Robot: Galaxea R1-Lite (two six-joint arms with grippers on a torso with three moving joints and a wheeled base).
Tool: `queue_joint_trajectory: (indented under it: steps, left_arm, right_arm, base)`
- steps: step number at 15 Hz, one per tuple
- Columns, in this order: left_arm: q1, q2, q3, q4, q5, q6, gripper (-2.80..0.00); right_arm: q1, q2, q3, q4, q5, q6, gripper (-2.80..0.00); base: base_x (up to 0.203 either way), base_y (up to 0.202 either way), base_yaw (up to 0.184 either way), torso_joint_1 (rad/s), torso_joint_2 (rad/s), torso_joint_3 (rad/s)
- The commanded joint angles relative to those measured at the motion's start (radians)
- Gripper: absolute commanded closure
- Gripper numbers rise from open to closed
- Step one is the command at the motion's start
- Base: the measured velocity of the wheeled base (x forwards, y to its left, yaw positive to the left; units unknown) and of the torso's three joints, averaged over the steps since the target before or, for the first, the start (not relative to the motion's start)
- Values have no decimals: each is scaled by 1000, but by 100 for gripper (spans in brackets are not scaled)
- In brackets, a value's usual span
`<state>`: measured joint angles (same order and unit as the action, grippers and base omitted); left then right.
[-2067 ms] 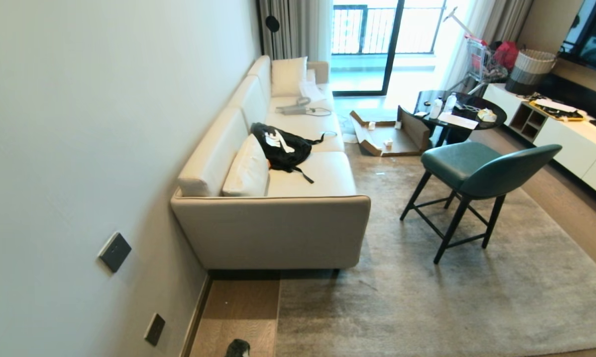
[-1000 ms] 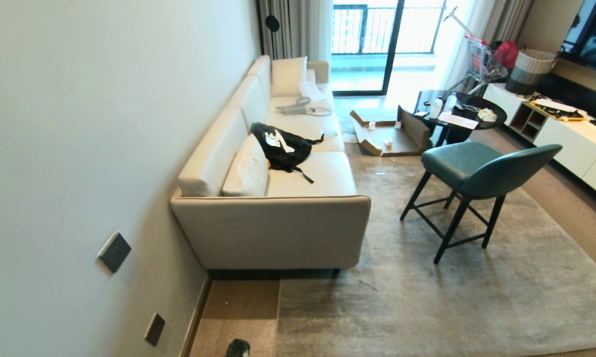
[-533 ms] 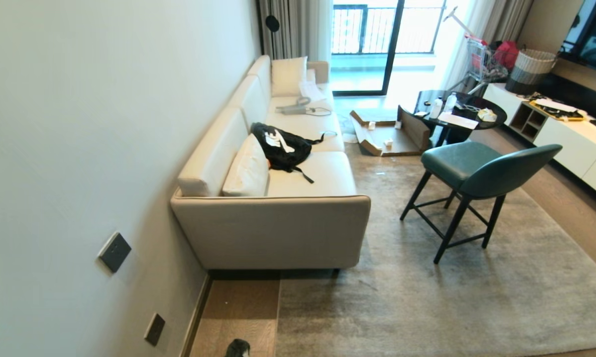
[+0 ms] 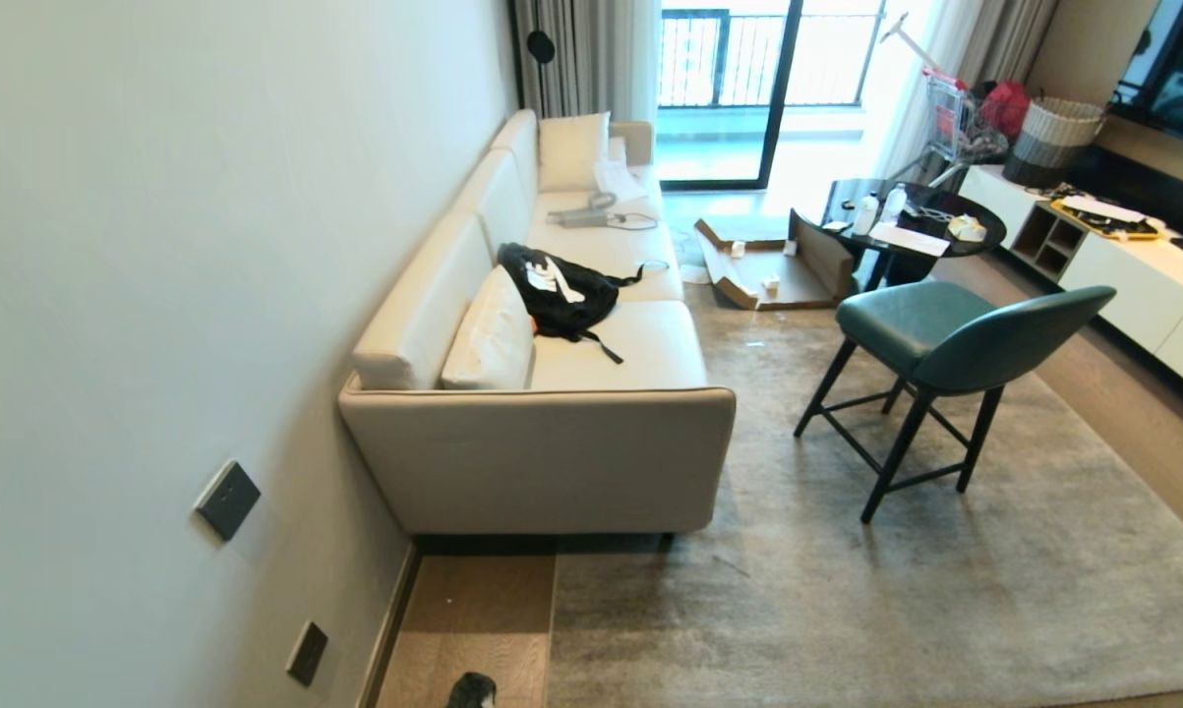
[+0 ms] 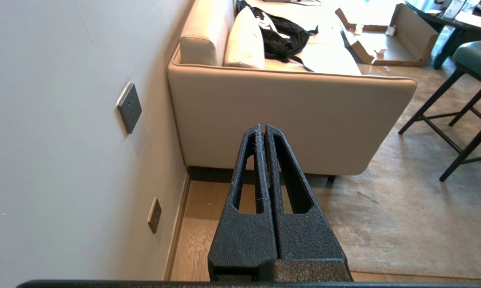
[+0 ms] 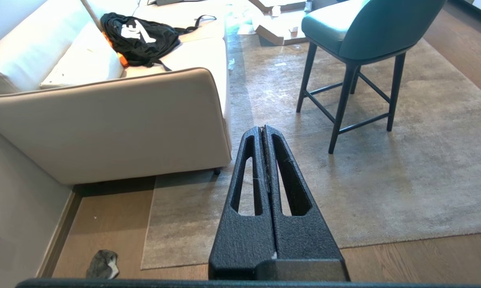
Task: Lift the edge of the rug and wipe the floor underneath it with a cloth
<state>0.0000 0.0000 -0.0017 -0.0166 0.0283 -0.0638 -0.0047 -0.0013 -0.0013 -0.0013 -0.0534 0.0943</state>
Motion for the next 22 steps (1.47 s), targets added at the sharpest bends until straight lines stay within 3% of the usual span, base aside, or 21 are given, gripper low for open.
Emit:
queue_joint_trajectory:
  steps: [1,22]
  left_arm:
    - [0,0,0,0,1,-1,0]
    - [0,0,0,0,1,-1,0]
  right_arm:
    - [0,1,0,0,0,1,0]
    - [0,1,0,-1,0,2,0]
  base:
    - [0,0,0,0,0,0]
    - [0,0,0,0,0,0]
